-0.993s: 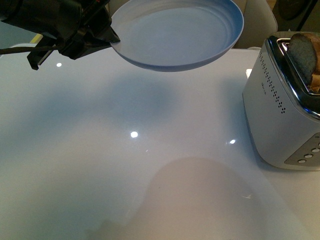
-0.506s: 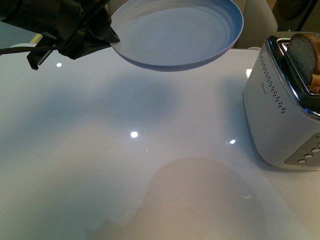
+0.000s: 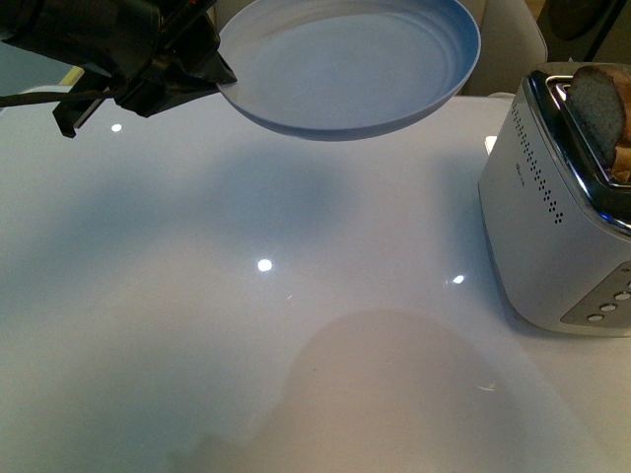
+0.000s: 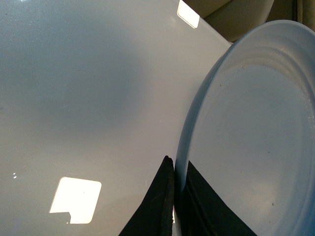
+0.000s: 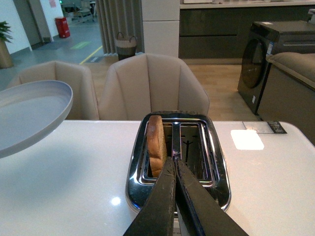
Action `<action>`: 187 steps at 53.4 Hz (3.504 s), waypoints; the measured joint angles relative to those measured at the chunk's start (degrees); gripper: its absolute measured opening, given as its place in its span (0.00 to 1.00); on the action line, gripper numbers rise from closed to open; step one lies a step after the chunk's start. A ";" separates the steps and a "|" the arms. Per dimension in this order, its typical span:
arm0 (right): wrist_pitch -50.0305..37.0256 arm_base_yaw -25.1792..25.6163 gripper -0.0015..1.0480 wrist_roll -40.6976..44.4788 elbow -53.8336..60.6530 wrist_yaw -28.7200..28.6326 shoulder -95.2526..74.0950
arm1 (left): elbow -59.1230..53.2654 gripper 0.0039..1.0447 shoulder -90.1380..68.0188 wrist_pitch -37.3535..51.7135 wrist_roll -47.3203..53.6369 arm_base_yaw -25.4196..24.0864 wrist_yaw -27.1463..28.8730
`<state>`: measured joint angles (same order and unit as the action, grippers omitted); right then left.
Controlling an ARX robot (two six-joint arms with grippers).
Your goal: Left arm holds plate, right arm toasts bread
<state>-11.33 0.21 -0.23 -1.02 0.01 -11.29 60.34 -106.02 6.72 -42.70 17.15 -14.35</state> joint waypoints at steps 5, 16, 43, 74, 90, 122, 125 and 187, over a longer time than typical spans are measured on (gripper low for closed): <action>2.23 0.00 0.02 0.00 -0.02 0.00 2.16 | 0.00 0.03 0.00 0.02 0.00 0.00 0.00; 11.17 0.00 0.02 0.02 -0.02 0.00 10.78 | 0.07 0.03 0.07 0.02 -0.02 0.02 -0.02; 11.23 0.00 0.77 0.04 -0.02 0.00 10.93 | 0.09 0.03 0.07 0.00 -0.02 0.04 0.00; 11.23 0.00 0.91 0.04 -0.02 0.00 10.93 | 0.07 0.03 0.07 0.24 -0.35 0.09 0.74; 11.26 0.00 0.91 0.04 -0.02 0.00 10.93 | -0.17 0.03 2.12 2.54 -7.69 -1.57 4.11; 11.26 0.00 0.91 0.04 -0.02 0.00 10.95 | 5.53 0.03 -14.21 4.92 7.69 -27.34 -1.68; 11.23 0.00 0.91 0.04 -0.02 0.00 10.95 | 6.10 0.03 -18.10 5.42 9.51 -28.79 -2.19; 11.26 0.00 0.91 0.04 -0.02 0.00 10.97 | 9.46 0.03 -36.30 12.55 23.17 -37.05 -5.68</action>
<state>-0.08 0.21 -0.19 -1.04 0.01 -0.32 69.80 -142.32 19.27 -19.53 -19.90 -20.03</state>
